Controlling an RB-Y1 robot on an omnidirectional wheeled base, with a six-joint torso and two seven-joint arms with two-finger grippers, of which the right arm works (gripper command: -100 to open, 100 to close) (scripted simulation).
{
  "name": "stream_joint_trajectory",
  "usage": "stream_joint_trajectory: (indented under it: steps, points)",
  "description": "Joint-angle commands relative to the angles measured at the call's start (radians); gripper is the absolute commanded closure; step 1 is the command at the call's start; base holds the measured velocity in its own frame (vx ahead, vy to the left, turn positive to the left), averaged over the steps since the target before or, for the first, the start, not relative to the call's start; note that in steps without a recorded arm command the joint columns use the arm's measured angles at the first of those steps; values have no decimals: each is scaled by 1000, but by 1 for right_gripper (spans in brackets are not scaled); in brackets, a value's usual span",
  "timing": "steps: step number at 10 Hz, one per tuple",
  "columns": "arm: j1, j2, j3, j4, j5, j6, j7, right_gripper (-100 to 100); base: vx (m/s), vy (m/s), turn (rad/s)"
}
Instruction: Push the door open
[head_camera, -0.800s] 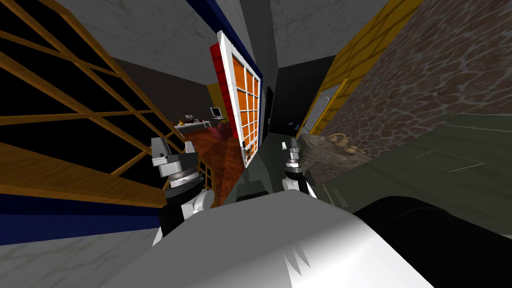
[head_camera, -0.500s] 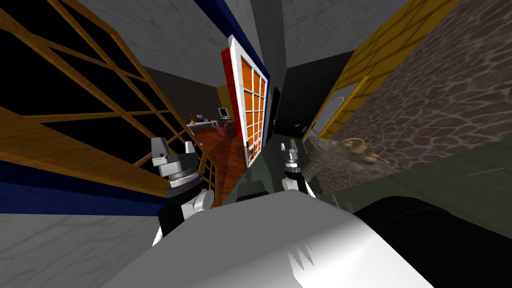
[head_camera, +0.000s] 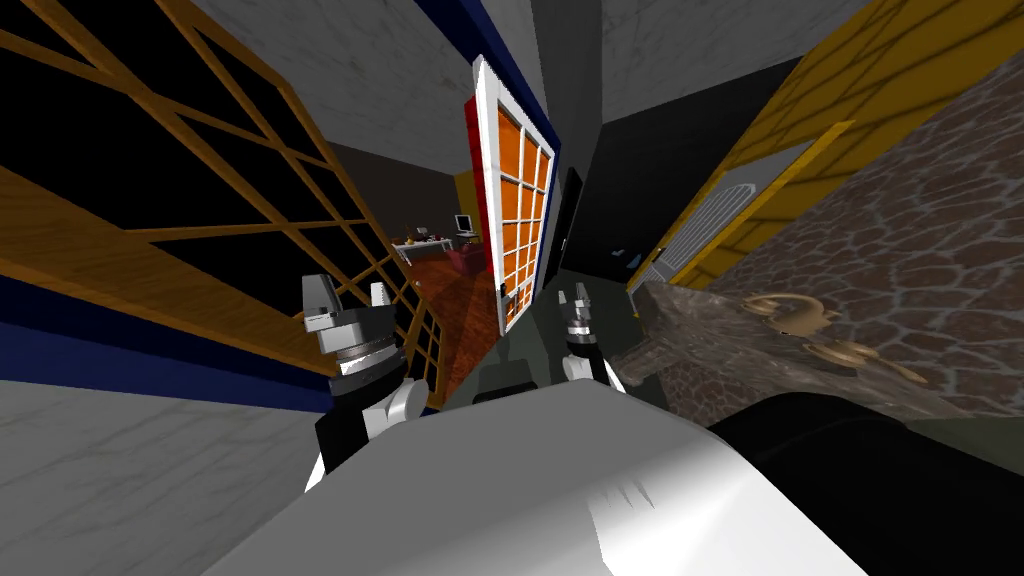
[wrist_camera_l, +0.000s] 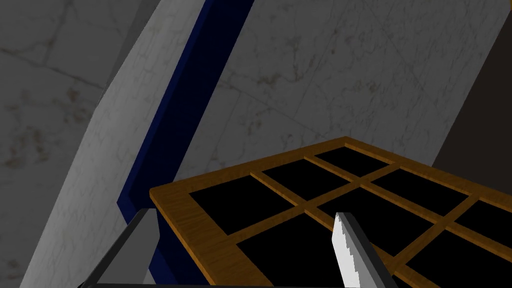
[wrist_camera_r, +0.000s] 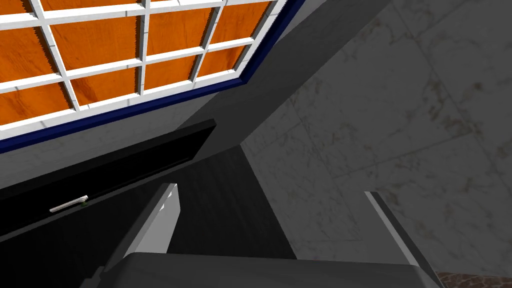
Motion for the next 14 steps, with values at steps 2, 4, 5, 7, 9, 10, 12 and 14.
stream_joint_trajectory:
  steps: [2, 4, 5, 7, 9, 10, 12, 14]
  points:
    - [-18, -7, -11, 55, -10, -13, -51, -100, 48, -70, 208]
    - [-31, -11, -17, 93, -16, -19, -86, -100, 40, -74, 200]
    - [-39, -13, -21, 114, -20, -23, -106, -100, 43, -85, 194]
    - [-53, -17, -28, 157, -27, -31, -146, -100, 63, -84, 208]
    - [-68, -20, -36, 201, -35, -38, -187, -100, 38, -78, 197]
    - [-76, -21, -40, 225, -39, -43, -209, -100, 40, -91, 238]
    - [-93, -23, -48, 272, -47, -51, -253, -100, 44, -83, 201]
    - [-109, -25, -56, 320, -56, -59, -298, -100, 40, -103, 209]
